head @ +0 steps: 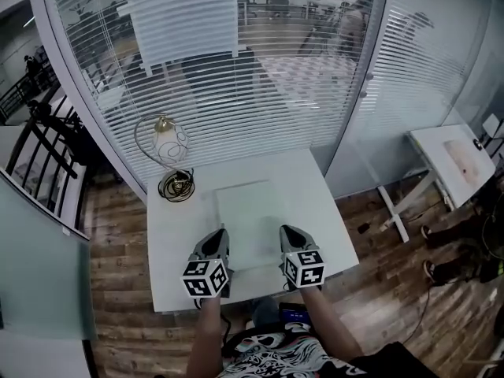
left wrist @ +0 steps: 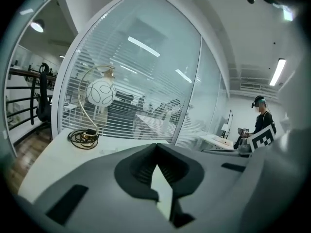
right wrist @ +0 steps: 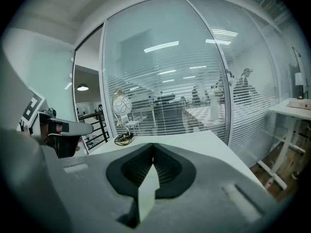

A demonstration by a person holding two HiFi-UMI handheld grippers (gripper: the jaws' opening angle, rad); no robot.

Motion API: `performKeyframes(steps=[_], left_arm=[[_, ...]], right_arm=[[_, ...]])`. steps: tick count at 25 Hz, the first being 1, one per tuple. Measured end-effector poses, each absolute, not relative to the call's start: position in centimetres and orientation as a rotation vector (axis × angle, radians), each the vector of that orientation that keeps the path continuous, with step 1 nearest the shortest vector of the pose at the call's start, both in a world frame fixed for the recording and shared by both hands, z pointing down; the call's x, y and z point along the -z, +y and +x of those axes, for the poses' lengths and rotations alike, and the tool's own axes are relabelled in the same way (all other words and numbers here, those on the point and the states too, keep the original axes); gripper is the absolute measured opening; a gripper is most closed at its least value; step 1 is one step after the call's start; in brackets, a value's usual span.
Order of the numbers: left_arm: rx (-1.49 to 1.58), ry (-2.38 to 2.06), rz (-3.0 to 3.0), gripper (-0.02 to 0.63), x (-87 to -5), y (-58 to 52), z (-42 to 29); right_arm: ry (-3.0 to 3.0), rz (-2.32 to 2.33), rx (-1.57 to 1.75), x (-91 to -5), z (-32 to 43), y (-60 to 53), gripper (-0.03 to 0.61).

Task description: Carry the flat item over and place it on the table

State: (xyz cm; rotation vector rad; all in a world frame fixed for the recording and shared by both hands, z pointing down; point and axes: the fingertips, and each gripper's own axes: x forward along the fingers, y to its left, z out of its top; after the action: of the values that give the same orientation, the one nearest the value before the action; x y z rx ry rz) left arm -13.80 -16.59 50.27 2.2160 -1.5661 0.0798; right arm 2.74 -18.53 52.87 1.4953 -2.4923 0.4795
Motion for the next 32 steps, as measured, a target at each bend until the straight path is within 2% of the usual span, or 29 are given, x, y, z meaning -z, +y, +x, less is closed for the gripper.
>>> performKeyframes(steps=[32], left_arm=[[0.01,-1.608,2.23,0.008,-48.6,-12.3,-14.4]], right_arm=[[-2.524,1.502,-0.363,-50.7,3.0,-14.1,0.005]])
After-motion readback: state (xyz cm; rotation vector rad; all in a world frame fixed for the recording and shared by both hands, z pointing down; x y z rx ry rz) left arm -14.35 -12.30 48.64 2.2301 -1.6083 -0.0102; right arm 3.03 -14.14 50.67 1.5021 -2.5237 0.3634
